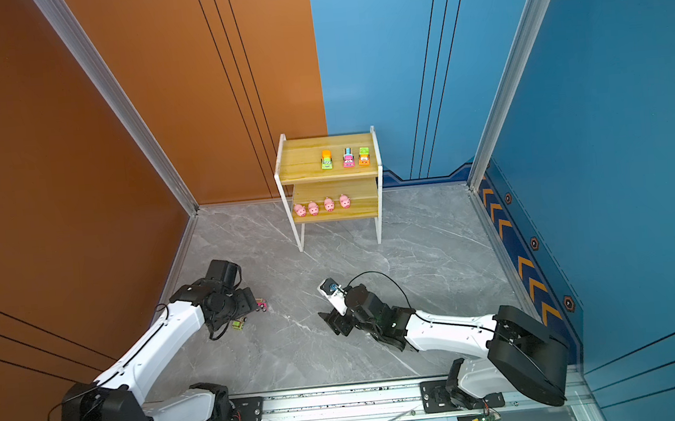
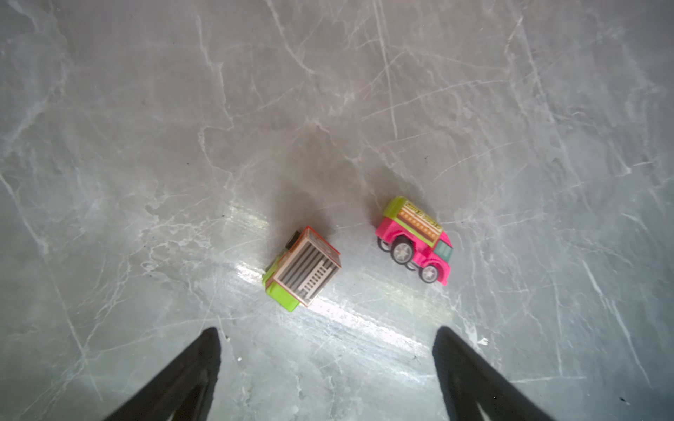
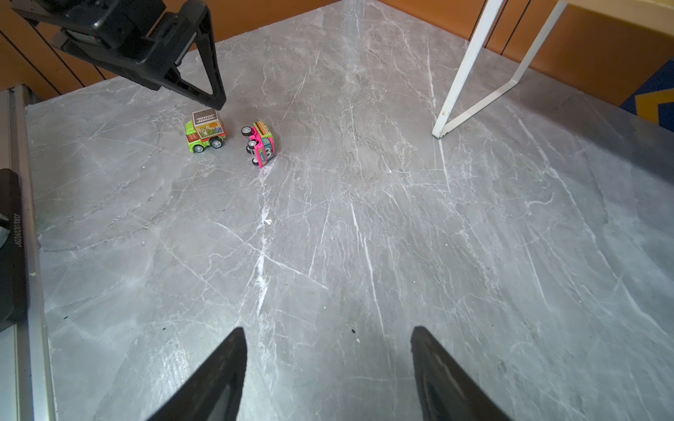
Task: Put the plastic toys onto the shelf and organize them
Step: 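Lower the left gripper over the green fire truck with grey ladder box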
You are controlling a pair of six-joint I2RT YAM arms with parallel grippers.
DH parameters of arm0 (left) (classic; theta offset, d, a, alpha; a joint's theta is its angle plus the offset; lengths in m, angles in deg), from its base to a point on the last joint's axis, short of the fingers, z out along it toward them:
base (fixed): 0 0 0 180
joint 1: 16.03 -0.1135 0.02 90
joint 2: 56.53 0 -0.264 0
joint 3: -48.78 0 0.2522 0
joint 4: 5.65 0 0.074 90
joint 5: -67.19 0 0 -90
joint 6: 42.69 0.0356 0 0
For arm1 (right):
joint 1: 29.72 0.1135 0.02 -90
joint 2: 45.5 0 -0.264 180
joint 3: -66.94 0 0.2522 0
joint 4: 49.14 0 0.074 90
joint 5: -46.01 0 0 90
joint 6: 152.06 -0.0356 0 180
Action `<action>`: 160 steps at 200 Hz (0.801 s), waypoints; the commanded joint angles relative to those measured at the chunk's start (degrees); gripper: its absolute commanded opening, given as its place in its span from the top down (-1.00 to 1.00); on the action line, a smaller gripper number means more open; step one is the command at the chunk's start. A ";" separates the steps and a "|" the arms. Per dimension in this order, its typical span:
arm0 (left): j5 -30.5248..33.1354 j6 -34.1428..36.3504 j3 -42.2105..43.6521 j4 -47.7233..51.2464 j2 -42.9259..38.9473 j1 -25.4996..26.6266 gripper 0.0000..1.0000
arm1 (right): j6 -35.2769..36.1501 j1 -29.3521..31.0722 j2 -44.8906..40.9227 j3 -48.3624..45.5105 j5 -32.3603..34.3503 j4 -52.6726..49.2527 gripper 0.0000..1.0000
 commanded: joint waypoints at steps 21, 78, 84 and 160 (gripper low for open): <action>-2.44 0.44 2.51 -4.38 2.44 -3.78 -0.88 | -1.61 -0.24 0.06 -2.13 -0.71 3.99 -0.43; -13.65 -2.04 7.34 -17.60 6.03 -7.45 -0.87 | -1.96 -0.27 0.71 -2.73 -0.66 5.23 -0.42; -14.13 -2.35 7.79 -18.73 6.18 -7.30 -0.87 | -2.01 -0.24 0.74 -2.74 -0.63 5.31 -0.41; -14.35 -3.24 12.55 -21.26 2.65 -4.31 -0.82 | -2.82 -0.33 2.44 -2.84 -1.06 6.76 -0.41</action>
